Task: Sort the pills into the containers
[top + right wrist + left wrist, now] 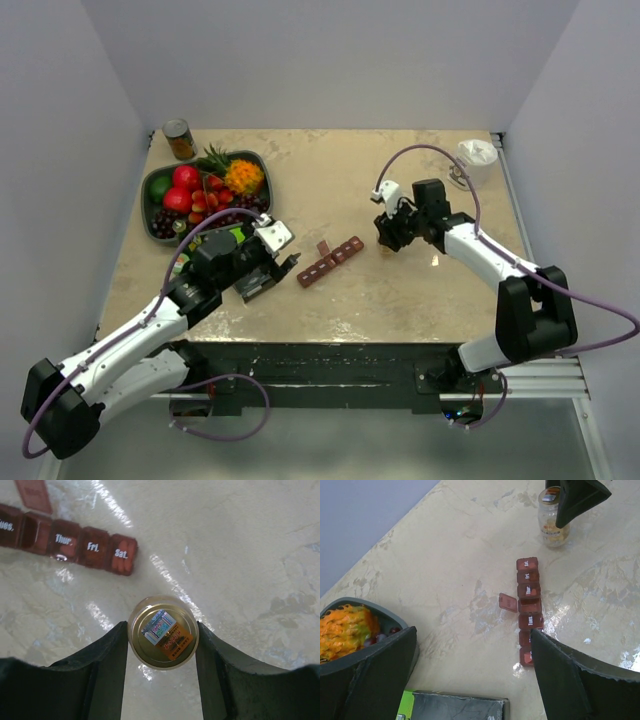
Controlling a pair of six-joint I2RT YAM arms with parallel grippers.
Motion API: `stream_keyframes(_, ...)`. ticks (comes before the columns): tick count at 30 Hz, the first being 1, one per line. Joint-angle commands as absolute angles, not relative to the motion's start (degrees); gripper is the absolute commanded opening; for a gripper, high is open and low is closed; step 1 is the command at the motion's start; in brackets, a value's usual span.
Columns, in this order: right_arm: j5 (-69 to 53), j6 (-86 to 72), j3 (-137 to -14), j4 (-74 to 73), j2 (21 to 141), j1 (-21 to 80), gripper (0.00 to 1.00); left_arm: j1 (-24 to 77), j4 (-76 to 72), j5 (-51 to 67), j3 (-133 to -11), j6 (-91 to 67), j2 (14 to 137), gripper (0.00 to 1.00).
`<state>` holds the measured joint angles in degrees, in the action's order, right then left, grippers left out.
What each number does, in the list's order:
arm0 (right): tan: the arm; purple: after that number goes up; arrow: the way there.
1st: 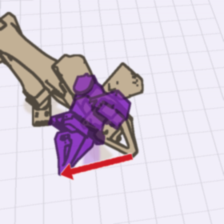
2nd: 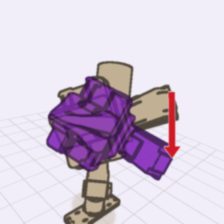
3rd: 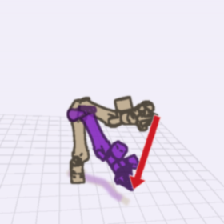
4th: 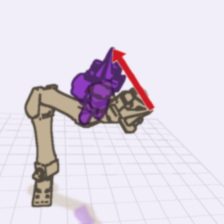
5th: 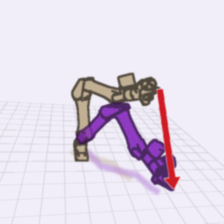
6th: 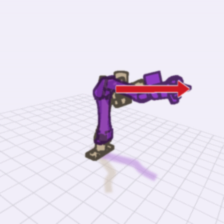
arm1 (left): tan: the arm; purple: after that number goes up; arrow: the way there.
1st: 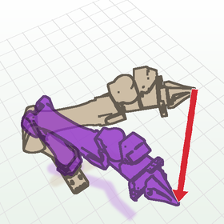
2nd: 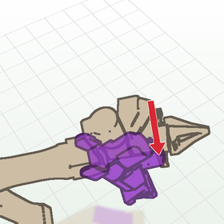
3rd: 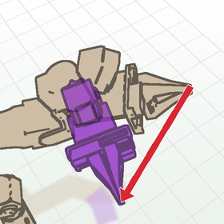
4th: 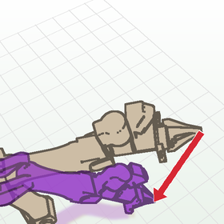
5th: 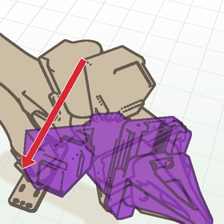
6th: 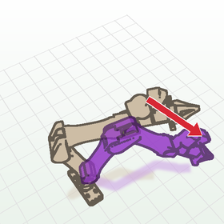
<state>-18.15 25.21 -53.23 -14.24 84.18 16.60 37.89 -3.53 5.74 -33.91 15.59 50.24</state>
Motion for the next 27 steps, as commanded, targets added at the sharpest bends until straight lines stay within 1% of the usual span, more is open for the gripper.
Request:
stream_keyframes(1, -28.7, 41.6, -55.5, -23.4, 84.5, 16.7, 0.37, 37.7, -6.9, 6.8, -33.4, 16.7, 49.4, 0.99)
stream_keyframes(3, -31.0, 43.7, -56.0, -27.0, 86.3, 16.7, 0.41, 37.6, -8.2, 8.6, -33.0, 16.4, 50.4, 0.99)
stream_keyframes(7, -32.4, 47.3, -56.3, -30.4, 86.8, 15.7, 0.57, 37.5, -8.0, 12.6, -34.9, 15.1, 54.7, 0.99)
stream_keyframes(8, -33.1, 47.8, -56.4, -32.0, 86.7, 15.3, 0.68, 37.5, -7.7, 13.3, -35.4, 14.9, 55.5, 0.99)
stream_keyframes(11, -34.5, 49.0, -56.3, -32.8, 84.6, 14.0, 0.81, 36.6, -7.9, 15.2, -35.9, 13.7, 57.0, 0.99)
stream_keyframes(15, -35.1, 50.1, -56.7, -33.8, 82.6, 12.1, 0.89, 36.3, -10.6, 18.4, -34.6, 12.1, 56.9, 0.99)
stream_keyframes(17, -37.7, 51.2, -57.7, -35.5, 81.5, 10.6, 0.91, 36.2, -11.2, 19.5, -34.9, 11.5, 57.7, 0.99)
stream_keyframes(19, -40.4, 52.6, -58.6, -36.4, 80.6, 8.3, 0.93, 36.2, -11.9, 20.0, -35.9, 9.7, 59.4, 0.99)
stream_keyframes(22, -42.2, 53.2, -59.8, -38.2, 79.2, 7.2, 0.99, 36.0, -11.4, 19.8, -38.6, 7.2, 62.4, 0.99)
stream_keyframes(26, -42.8, 50.5, -62.3, -38.1, 76.8, 7.0, 0.99, 36.0, -9.4, 20.1, -42.9, 4.6, 66.8, 0.99)
stream_keyframes(27, -42.3, 47.3, -63.4, -37.3, 75.5, 7.1, 0.99, 35.9, -9.5, 20.6, -43.8, 4.5, 67.1, 0.99)
